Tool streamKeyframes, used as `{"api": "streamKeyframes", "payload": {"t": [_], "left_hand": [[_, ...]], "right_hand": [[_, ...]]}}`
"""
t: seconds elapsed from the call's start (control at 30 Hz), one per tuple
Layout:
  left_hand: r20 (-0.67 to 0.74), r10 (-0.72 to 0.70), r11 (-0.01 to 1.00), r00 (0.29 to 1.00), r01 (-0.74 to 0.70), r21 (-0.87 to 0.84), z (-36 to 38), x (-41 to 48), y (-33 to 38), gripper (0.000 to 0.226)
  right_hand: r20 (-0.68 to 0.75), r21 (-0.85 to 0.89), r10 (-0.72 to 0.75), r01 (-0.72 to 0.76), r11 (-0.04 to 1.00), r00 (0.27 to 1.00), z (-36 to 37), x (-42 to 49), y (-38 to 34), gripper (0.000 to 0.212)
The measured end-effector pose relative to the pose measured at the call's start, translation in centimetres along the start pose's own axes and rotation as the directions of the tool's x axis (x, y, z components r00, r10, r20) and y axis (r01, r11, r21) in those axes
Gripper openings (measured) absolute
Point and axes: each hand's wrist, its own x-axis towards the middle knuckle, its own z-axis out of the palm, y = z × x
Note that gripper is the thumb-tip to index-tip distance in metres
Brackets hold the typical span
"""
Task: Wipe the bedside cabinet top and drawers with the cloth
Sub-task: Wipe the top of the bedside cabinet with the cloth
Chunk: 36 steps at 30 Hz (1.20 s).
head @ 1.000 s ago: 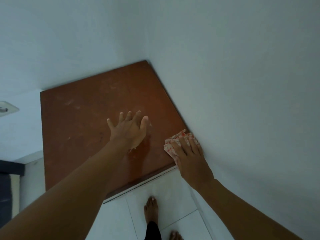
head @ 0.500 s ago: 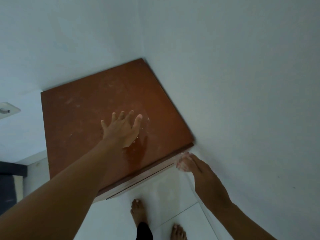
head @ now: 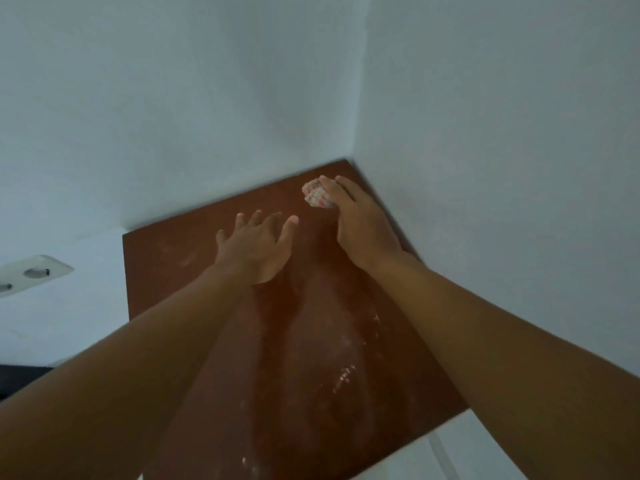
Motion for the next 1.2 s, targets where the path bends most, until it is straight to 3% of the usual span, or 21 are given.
{"api": "streamKeyframes", "payload": {"t": [0.1,0.23,0.43,0.6,0.8,1.2], "left_hand": [[-0.004,0.019,1.0,1.0,-0.019,-0.002,-0.4,3.8,-1.8,0.07],[-0.017,0.048,0.999,0.999,-0.048,0.007,-0.1,7.7,-3.4,0.066],[0.031,0.052,0.999,0.998,-0.052,-0.006,1.3,9.6,-4.6,0.061],[0.018,0.067,0.998,0.998,-0.067,0.013,2.6,9.4,-5.4,0.06],[0.066,0.045,0.998,0.997,-0.047,0.039,2.4,9.6,-5.0,0.062],[0.159,-0.071,0.993,0.985,0.055,0.103,1.0,8.8,-3.0,0.069]], "right_hand": [[0.066,-0.005,0.043,-0.043,0.999,0.997,2.6,5.9,-0.3,0.069],[0.174,-0.147,0.021,0.005,0.989,0.985,5.7,10.4,0.0,0.057],[0.285,-0.222,-0.03,0.096,0.97,0.958,8.2,12.1,1.5,0.058],[0.399,-0.291,0.07,0.054,0.955,0.914,10.6,11.4,2.0,0.057],[0.405,-0.341,0.143,0.004,0.94,0.903,11.3,11.1,1.2,0.059],[0.384,-0.339,0.103,0.036,0.94,0.917,8.8,2.8,1.8,0.06]]}}
